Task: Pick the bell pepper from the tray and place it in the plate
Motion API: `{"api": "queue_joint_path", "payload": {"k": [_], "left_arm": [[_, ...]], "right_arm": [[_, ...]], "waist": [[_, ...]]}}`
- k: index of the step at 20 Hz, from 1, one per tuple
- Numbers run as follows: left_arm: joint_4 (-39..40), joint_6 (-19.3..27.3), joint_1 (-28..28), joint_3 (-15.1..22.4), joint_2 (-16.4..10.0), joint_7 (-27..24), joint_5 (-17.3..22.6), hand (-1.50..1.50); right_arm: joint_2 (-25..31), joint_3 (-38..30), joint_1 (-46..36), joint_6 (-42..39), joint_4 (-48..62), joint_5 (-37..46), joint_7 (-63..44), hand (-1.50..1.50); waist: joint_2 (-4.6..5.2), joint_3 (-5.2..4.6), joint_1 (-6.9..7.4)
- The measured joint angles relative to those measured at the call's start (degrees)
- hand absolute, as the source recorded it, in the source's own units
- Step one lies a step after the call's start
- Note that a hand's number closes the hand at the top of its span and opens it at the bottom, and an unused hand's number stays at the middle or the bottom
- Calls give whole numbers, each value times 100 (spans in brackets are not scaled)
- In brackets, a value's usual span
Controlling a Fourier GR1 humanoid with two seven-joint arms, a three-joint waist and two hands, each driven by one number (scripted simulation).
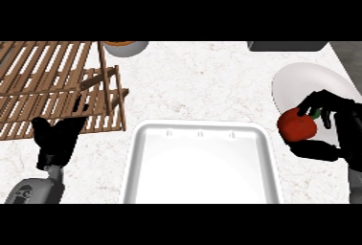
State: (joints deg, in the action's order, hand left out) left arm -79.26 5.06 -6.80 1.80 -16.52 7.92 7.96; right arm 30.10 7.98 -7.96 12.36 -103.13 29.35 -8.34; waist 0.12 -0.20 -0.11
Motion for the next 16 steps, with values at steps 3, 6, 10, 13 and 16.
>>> {"api": "queue_joint_path", "payload": {"k": [3,6,10,13,16], "left_arm": [[78,-65,-41,-23,34,-118,-30,0],[80,-54,-74,-30,69,-65,-68,0],[-21,-123,-78,-30,62,138,-51,0],[85,-143,-119,-46,91,-24,-118,0],[113,-164,-162,-47,123,-29,-120,0]], "right_arm": [[79,-502,-228,-117,578,-329,267,150],[172,-918,-493,-169,1424,-527,738,150],[351,-1283,-988,-280,2656,-599,1359,150],[479,-1359,-1294,-329,3519,-443,1746,150],[671,-1364,-1579,-558,4449,-330,2214,150]], "waist": [[1,7,19],[6,7,50],[28,-6,86],[25,5,97],[36,12,138]]}}
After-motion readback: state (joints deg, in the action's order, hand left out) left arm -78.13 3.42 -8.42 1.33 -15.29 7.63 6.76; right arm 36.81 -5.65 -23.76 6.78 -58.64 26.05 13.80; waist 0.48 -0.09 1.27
